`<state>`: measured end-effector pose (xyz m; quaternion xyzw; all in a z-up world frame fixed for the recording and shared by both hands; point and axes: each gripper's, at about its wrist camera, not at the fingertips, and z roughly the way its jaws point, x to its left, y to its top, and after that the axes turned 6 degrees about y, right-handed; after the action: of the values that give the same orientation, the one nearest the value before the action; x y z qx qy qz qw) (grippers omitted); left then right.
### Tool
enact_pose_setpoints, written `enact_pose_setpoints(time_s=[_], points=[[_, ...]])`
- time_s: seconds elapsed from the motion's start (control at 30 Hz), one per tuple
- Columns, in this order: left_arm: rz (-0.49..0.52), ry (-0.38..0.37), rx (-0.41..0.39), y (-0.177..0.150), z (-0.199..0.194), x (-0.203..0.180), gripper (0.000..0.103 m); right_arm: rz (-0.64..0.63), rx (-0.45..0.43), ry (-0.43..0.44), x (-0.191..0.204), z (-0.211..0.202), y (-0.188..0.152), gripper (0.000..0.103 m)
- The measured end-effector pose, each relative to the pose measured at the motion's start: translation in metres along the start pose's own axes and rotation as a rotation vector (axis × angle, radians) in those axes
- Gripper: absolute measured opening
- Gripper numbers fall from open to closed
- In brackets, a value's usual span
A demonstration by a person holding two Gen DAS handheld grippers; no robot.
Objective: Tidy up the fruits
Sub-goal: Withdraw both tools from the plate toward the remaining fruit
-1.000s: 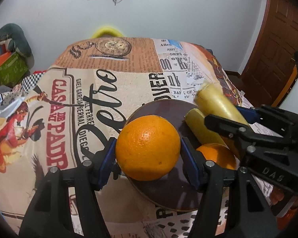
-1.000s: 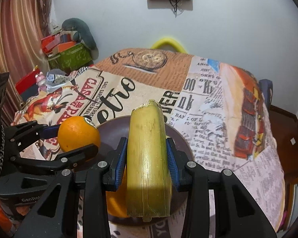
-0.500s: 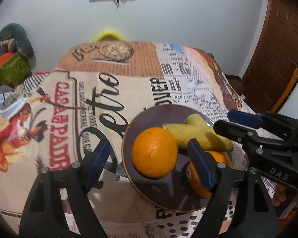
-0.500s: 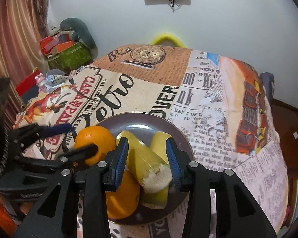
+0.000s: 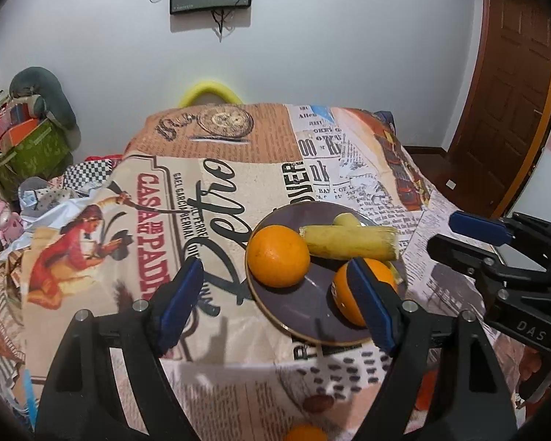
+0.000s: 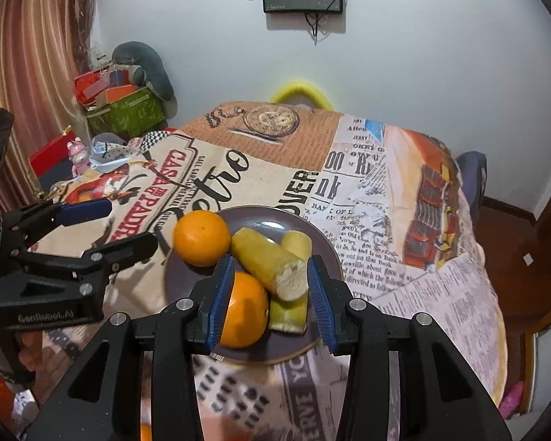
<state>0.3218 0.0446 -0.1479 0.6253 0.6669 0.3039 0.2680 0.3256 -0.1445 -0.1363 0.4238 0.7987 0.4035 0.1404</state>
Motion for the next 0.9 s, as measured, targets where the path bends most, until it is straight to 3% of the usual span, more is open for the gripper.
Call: enact_pose_setpoints(time_s=[0.53,0.73,0.9], points=[[0.026,0.018,0.0,-0.044,-0.078,0.007,0.086,0.013,-0.04,-0.037,0.031,-0.071,-0.04,0.043],[0.018,0.0,0.051,-0.071,-0.089,0.004,0.094,0.011,-0.024,-0.052,0.039,-0.086,-0.061,0.044],[0.019,-0.031,0.118,-0.092,-0.086,-0.009,0.094,0.012,-0.01,-0.076,0.042,-0.094,-0.08,0.05]])
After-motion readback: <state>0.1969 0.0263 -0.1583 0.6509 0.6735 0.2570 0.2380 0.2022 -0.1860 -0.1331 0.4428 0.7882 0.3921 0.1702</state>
